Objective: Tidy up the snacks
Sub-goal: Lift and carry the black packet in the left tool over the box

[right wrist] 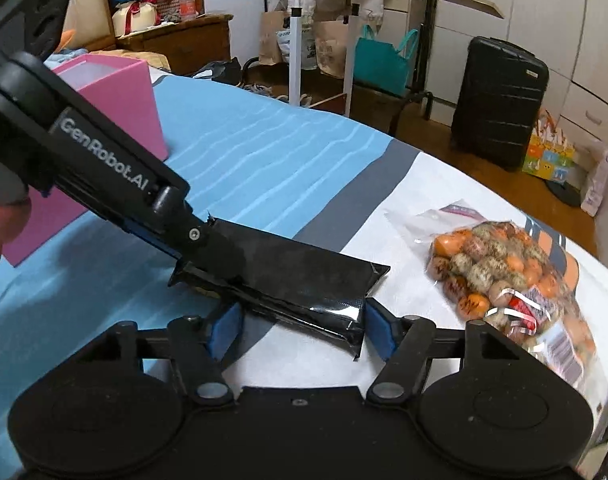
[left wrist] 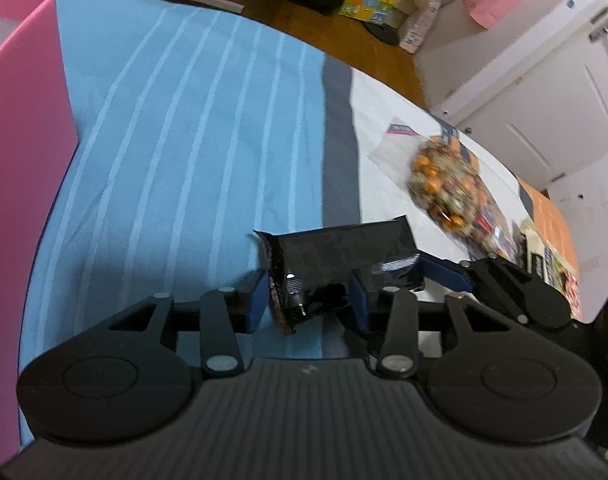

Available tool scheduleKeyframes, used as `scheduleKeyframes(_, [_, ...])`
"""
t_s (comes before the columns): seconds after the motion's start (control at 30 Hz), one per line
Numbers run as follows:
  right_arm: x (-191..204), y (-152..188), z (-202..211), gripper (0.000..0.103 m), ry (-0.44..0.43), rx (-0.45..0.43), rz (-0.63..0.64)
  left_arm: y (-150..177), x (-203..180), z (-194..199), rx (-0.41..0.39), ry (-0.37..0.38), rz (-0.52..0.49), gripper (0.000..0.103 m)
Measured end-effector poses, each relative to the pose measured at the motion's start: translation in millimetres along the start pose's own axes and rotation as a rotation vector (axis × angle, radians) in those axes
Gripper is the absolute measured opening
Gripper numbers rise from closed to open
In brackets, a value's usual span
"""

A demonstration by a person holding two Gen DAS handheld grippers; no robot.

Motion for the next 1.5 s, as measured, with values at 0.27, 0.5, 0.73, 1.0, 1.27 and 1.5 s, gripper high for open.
scheduleKeyframes(0.27, [18, 12, 20, 0.075, -0.017, 0.024, -0.066, 21, -7, 19, 0.063, 0.005, -0.027, 0.049])
scheduleKeyframes(0.5, [32, 18, 40, 0.076, -0.027, 0.041, -0.100, 37, -21, 43, 0.074, -0.073, -0.065, 0.049])
scheduleKeyframes(0.73, [43, 18, 64, 0.076, 0.005, 0.038, -0.061, 53, -29, 72, 0.053, -0.078, -0.052, 0.049])
scheduleKeyframes(1.0, [75, 18, 95, 0.076, 0.018, 0.044, -0.015, 80, -27, 115, 0.045, -0.075, -0.063, 0.048])
scheduleKeyframes(1.27, [125, -2, 118, 0.076, 0.031, 0.002, 0.100, 105, 0, 176, -0.036, -0.082, 0.016, 0.046])
scheduleKeyframes(1.5, [155, -22, 127, 0.076, 0.001, -0.032, 0.165, 113, 20, 222, -0.117, -0.066, 0.076, 0.046])
Point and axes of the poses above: each gripper's, at about its wrist camera, not at the fingertips, and z roughly against the way its jaws point, x to its left, y to its underside, the point moved 10 cm from there along -z, roughly the way its jaws point, and after that the axes turned 4 degrees about x, right-handed, at the moved point
